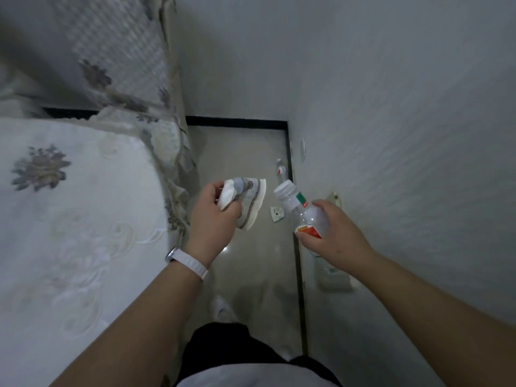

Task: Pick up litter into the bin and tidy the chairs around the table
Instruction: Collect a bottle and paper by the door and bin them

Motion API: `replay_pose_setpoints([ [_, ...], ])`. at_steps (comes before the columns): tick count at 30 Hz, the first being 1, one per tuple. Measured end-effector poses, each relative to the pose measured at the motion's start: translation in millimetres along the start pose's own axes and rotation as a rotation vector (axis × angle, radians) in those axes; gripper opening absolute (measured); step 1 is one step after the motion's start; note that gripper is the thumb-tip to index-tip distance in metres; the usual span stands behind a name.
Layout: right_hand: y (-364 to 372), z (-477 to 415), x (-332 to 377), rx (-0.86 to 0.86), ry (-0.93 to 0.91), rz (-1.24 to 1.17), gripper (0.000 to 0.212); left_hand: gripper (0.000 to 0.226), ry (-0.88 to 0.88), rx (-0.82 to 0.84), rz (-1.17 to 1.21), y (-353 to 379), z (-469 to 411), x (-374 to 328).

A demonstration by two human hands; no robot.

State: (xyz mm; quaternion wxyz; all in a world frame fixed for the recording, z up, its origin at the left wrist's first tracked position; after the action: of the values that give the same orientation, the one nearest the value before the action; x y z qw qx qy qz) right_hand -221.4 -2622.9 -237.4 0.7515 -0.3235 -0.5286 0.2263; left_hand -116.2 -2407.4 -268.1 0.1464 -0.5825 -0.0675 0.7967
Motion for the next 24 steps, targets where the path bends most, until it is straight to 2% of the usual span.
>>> replay_pose_setpoints([
  [6,8.5,-42.3,70.8,0.032,-0.112,0.093,0.08,0.028,0.007,-0.078,0.038,-64.1,-17.4,-19.4],
  [11,29.3,-69.5,113.7,0.125,-0.257,0.135,0.081,0.031,-0.011,-0.232,0.05,-116.8,-21.7,-22.5],
  [18,69.3,-124.1,167.1,0.299,-0.497,0.174,0.073,0.029,-0.154,-0.453,0.086,-170.3,-10.7,-10.3],
  [24,108.4,-157.8,226.2,0.539,-0.8,0.263,0.077,0.03,-0.289,-0.793,0.144,-208.9,27.9,-5.1],
])
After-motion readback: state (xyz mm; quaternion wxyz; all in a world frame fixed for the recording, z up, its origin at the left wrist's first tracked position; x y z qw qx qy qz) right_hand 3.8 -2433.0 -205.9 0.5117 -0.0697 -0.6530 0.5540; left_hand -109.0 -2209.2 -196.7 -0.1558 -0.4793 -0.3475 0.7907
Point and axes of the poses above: each hand's wrist, its own z-axis away from the middle knuckle, its own y-axis out of the palm, x = y × z, the point moved 1 cm from there along -z, towards the middle knuckle, and after that the axes turned 5 degrees about -y, right-handed, at the moved point
